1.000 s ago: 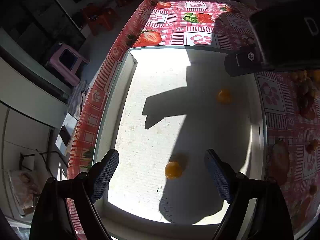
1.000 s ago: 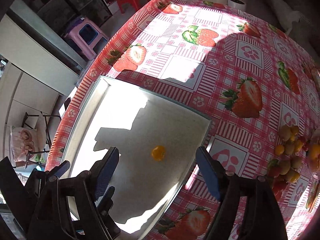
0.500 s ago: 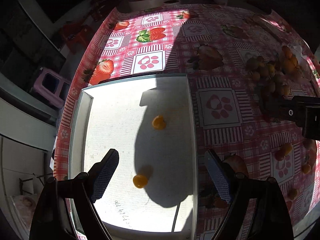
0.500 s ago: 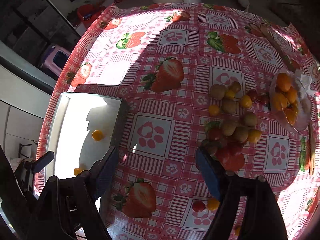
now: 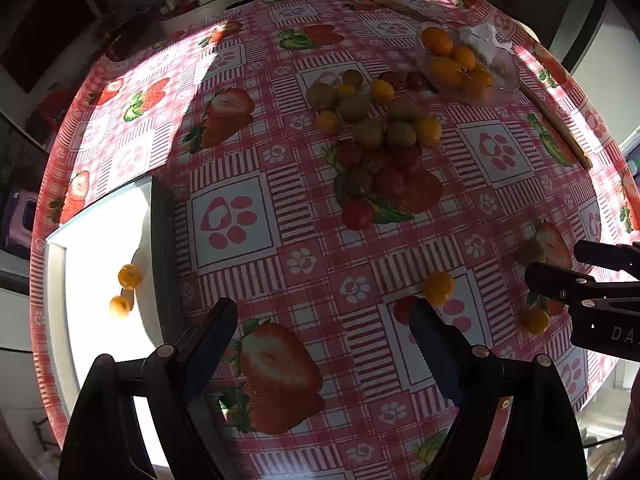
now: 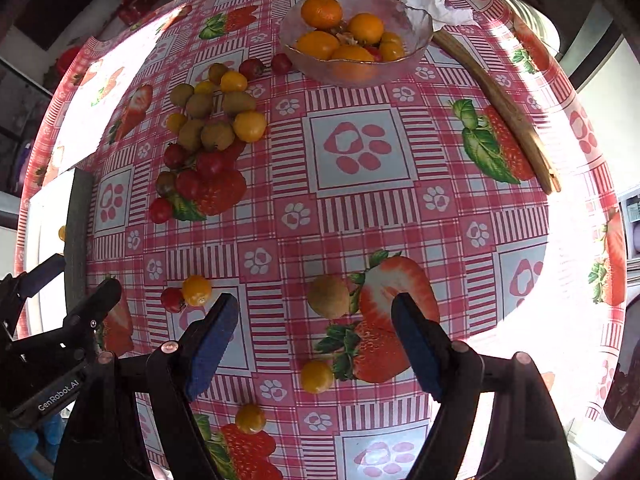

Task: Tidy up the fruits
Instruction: 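Move both open tools back toward the fruit cluster, then grasp a red cherry tomato with the left tool while the right grasps a brown kiwi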

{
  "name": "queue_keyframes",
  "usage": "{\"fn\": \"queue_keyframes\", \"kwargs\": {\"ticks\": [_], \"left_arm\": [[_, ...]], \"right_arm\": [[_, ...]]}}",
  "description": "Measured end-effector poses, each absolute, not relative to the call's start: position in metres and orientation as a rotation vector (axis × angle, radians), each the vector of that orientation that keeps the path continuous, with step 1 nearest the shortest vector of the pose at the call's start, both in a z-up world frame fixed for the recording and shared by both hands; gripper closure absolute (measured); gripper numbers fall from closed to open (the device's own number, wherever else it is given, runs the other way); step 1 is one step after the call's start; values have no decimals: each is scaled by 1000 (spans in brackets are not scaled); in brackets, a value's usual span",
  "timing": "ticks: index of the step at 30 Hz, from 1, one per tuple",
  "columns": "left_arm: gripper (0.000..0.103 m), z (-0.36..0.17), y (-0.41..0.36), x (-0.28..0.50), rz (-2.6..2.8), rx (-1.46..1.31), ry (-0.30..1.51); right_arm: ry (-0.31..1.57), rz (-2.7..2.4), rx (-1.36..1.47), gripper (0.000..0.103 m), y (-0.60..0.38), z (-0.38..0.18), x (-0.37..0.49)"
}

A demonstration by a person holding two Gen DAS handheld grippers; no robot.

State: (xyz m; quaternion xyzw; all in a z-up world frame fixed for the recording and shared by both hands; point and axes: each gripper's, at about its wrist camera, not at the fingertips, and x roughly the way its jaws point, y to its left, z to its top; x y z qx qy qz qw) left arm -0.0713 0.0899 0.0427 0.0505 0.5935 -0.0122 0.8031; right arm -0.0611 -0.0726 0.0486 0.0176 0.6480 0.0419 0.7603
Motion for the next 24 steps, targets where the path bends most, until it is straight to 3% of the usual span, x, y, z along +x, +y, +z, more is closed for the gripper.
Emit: {"fn": "queue_keyframes", "kwargs": {"ticks": [10, 12, 14, 17, 21, 22, 24], "left_arm": [[18, 19, 64, -72, -66, 173, 1298], [28, 16, 62, -72, -76, 193, 1303], [28, 13, 60, -72, -83, 206, 1300], [31, 14, 56, -71, -94, 210, 1287], [58, 17, 47, -72, -140, 198, 1279], [70, 17, 44, -74, -158, 191, 1281], [81, 18, 39, -78, -183, 176, 1284]], "right_arm": [[1407, 152, 40, 21, -88, 38, -71], [1405, 165, 38, 24, -84, 36, -68], [1409, 175, 32, 34, -81, 33, -64], [1415, 183, 17, 39, -75, 28, -61], [1408, 185, -35, 40, -68, 28, -62], [1409, 180, -51, 43, -64, 28, -61], [1404, 172, -78, 55, -57, 27, -61]]}}
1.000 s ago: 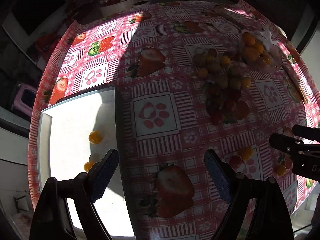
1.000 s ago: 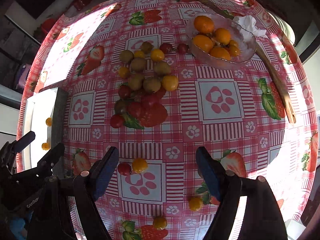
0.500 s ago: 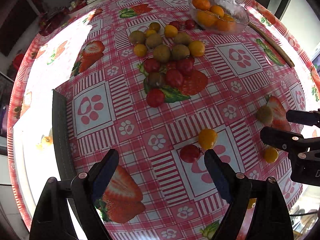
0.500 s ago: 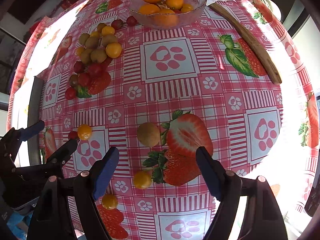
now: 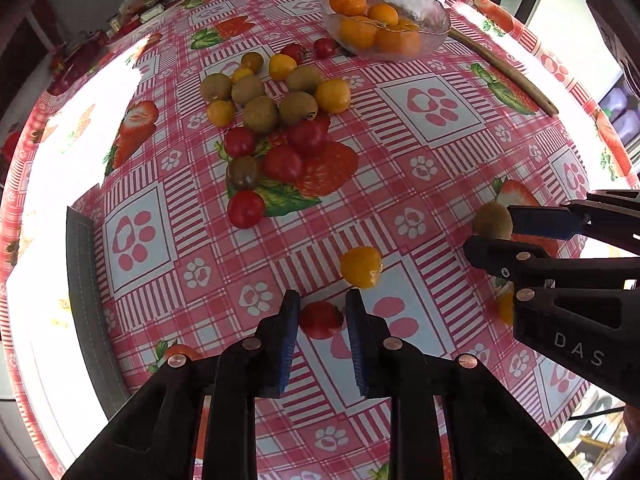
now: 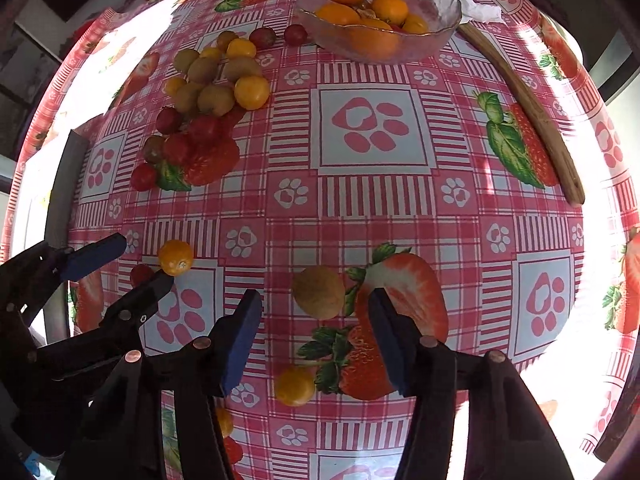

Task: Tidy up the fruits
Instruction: 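Grasp a red cherry tomato with the left tool while the right grasps a brown kiwi, then carry the red tomato and the kiwi over the white tray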

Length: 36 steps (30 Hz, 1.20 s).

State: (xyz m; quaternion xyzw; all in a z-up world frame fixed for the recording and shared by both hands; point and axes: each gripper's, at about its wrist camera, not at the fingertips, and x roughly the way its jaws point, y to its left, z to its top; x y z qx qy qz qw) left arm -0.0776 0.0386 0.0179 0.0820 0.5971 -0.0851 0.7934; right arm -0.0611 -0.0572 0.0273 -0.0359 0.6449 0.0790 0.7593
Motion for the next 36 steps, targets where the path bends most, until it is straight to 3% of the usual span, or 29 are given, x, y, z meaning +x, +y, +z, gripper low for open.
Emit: {"fn": "queue_keyframes", "kwargs": {"ticks": [1, 2, 13, 36], "left_arm": [[81, 18, 37, -78, -182, 178, 1283], [81, 19, 38, -78, -190, 162, 1288], [81, 39, 78, -89, -147, -13, 1312], [81, 67, 188, -118, 54, -144, 1240]], "right_arm": [[1403, 172, -82, 69, -56, 27, -61], [1405, 173, -78, 76, -57, 28, -61], [1410, 214, 95, 76, -76, 41, -68], [1392, 376, 2, 76, 23, 69, -57]]}}
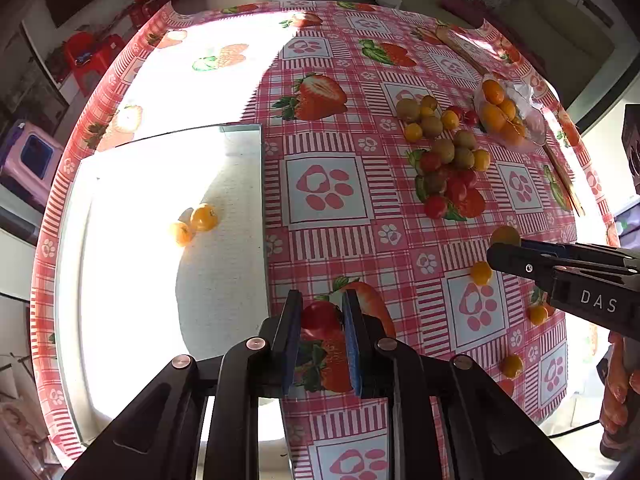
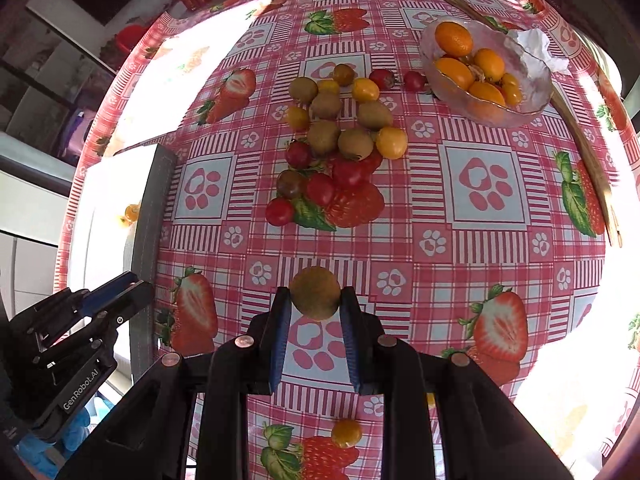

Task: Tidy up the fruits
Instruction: 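Carry the red tomato and the kiwi over the white tray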

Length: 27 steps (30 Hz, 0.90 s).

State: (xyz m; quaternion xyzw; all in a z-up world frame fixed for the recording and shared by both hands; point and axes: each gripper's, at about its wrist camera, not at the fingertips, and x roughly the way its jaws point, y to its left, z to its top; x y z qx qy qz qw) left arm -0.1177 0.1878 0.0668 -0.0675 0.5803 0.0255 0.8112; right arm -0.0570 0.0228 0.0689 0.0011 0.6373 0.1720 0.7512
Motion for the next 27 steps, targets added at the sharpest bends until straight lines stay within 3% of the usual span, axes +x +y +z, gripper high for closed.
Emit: {"fn": "queue_keyframes", "kwargs": {"ticks": [16, 27], "left_arm": [[81, 44, 304, -165, 358, -252, 1249], [81, 21, 328, -179, 435, -256, 1280]], "right_arm": [[1398, 630, -94, 76, 169, 72, -55], [1466, 717, -178, 76, 239, 41, -62]]}}
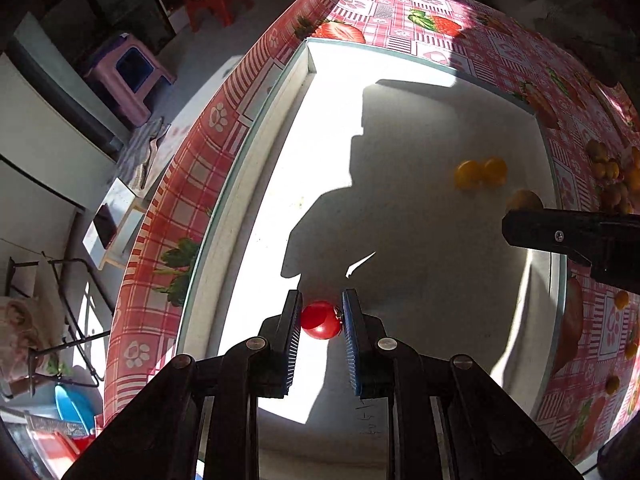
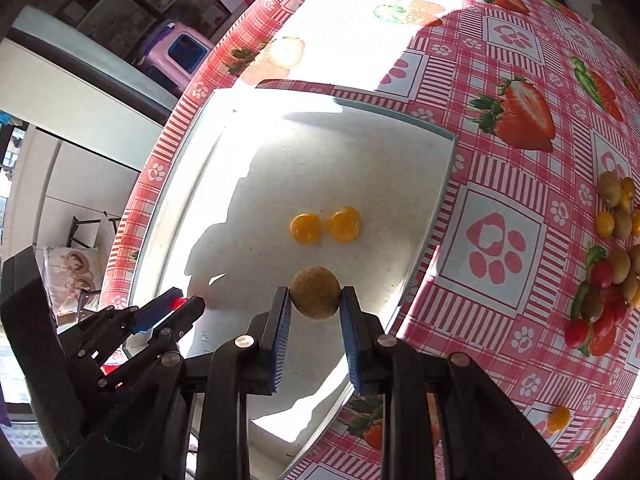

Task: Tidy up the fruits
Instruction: 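Carry the red tomato and the kiwi over the white tray, then open the left tool to drop the red tomato while the right drops the kiwi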

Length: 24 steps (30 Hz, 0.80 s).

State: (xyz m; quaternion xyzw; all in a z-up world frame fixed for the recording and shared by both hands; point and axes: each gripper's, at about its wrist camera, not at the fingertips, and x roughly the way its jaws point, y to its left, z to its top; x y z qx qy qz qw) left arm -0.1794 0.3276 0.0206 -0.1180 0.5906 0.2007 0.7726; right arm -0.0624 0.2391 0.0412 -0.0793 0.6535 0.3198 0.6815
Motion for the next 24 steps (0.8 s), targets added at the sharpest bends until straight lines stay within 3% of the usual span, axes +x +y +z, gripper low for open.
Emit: {"fn": "queue_keyframes", "kwargs": {"ticks": [11, 12, 13, 14, 19, 21, 24], "left_arm": [[78, 21, 316, -174, 446, -153, 1276], [61, 22, 316, -174, 451, -151, 1274], [29, 24, 316, -174, 457, -153, 1269], [22, 27, 316, -176, 468, -150, 1247], [21, 28, 315, -177, 465, -132, 1255], [21, 28, 315, -177, 460, -131, 1258], [21, 29, 312, -177, 452, -118, 1266]], "right_arm": [[1490, 680, -232, 75, 252, 20, -68], [1487, 680, -237, 75, 253, 20, -69], [1484, 680, -238, 75, 253, 20, -69], [1484, 679, -234, 75, 254, 21, -69], [1484, 682, -218, 67, 256, 22, -63], [1480, 687, -198, 59, 253, 25, -60], [1462, 713, -151, 40, 245, 36, -54]]}}
